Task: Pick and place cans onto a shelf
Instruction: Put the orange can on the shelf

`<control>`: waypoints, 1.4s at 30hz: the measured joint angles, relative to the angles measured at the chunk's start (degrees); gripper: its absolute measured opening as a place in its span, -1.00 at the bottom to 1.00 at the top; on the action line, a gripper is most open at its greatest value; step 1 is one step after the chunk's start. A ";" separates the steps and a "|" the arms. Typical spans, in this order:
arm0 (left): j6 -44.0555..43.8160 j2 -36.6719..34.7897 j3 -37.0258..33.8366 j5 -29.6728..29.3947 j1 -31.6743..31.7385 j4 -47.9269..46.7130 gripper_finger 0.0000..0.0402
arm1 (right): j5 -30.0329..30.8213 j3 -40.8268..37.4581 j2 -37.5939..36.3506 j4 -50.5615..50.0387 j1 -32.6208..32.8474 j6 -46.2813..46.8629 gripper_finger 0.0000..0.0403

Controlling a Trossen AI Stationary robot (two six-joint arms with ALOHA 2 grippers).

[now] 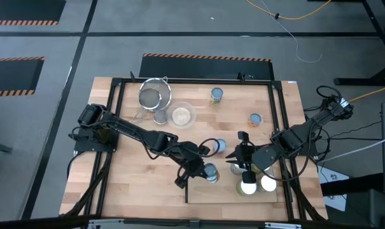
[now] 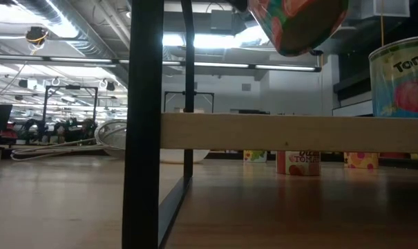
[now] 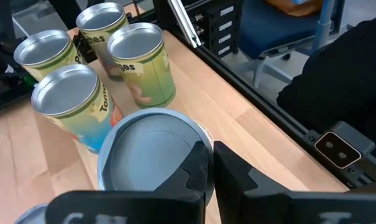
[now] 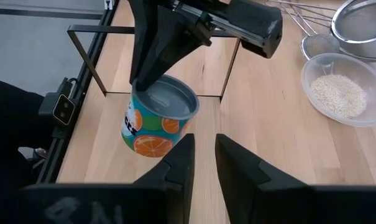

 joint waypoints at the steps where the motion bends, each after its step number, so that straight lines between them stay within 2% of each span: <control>1: 0.00 0.00 0.00 0.00 0.00 0.00 -0.97 | 0.00 0.00 0.00 0.00 0.00 0.00 -0.66; 14: -0.02 -0.02 0.00 0.02 0.00 -0.02 -0.97 | 0.00 0.00 0.00 0.79 0.00 2.58 -0.64; 19: 0.00 -0.04 0.00 0.02 0.00 -0.02 -0.97 | 0.00 0.00 0.00 0.79 -0.02 5.33 -0.45; 24: -0.01 -0.11 0.00 0.02 0.00 -0.02 -0.97 | 0.01 -0.02 0.00 0.79 -0.02 2.81 -0.21; 30: -0.02 -0.11 0.00 0.02 0.00 -0.04 -0.97 | -0.04 -0.06 0.00 1.62 -0.02 -0.02 -0.13; 36: -0.02 -0.11 0.00 0.04 0.00 -0.04 -0.97 | -6.95 -0.07 0.00 7.55 -0.30 -4.71 -0.12; 42: -0.02 -0.11 -0.01 0.04 0.00 -0.04 -0.97 | -10.83 -0.07 0.00 13.59 -2.42 -9.01 -0.12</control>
